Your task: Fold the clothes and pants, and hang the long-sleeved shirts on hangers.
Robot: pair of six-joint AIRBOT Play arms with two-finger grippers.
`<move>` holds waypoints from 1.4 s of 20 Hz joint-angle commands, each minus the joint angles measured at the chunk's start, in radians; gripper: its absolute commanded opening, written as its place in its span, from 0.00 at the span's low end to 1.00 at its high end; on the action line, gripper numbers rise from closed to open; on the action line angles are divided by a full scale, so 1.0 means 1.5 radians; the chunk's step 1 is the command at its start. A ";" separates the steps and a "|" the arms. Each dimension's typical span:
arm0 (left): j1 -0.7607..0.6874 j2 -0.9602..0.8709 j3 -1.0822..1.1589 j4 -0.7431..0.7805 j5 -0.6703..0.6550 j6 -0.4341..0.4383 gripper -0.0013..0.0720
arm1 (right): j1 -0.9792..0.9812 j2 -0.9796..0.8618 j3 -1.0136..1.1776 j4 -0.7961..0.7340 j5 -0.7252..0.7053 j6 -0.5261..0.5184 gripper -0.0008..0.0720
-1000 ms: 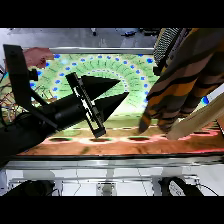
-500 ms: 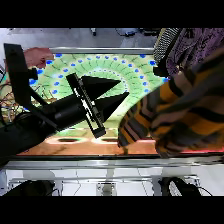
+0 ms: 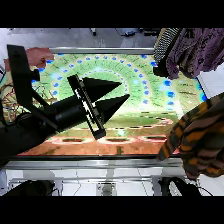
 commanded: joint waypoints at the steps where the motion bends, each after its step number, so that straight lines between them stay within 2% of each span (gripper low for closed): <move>1: 0.001 0.001 0.000 0.000 0.003 0.000 0.51 | 0.000 -0.050 0.000 -0.108 -0.050 0.063 0.04; 6: 0.001 0.001 0.000 0.001 0.015 0.000 0.51 | -0.022 -0.140 0.001 -0.137 -0.045 0.086 0.04; 10: 0.001 0.000 0.000 0.008 0.036 0.000 0.51 | -0.205 -0.173 0.001 -0.083 0.045 0.106 0.04; 12: 0.001 0.001 0.000 0.011 0.037 0.000 0.51 | -0.346 -0.175 0.001 0.027 0.015 0.072 0.04; 14: 0.001 0.000 0.000 0.013 0.037 0.000 0.51 | -0.495 -0.188 0.001 0.237 -0.033 0.007 0.04; 15: 0.001 0.000 0.000 0.013 0.037 0.000 0.51 | -0.566 -0.203 0.001 0.374 -0.042 -0.024 0.04; 17: 0.001 0.000 0.000 0.013 0.037 0.000 0.51 | -0.666 -0.242 0.001 0.610 -0.042 -0.076 0.04; 18: 0.001 0.000 0.000 0.013 0.037 0.000 0.51 | -0.697 -0.261 0.001 0.694 -0.044 -0.098 0.04; 20: 0.001 0.000 0.000 0.013 0.037 0.000 0.51 | -0.730 -0.291 0.001 0.790 -0.045 -0.128 0.04; 22: 0.001 0.000 0.000 0.013 0.037 0.000 0.51 | -0.737 -0.308 0.001 0.828 -0.053 -0.136 0.04; 26: 0.001 0.000 0.000 0.012 0.037 0.000 0.51 | -0.737 -0.321 0.001 0.916 -0.149 -0.179 0.04; 28: 0.001 0.000 0.000 0.012 0.037 0.000 0.51 | -0.737 -0.327 0.001 0.994 -0.177 -0.255 0.04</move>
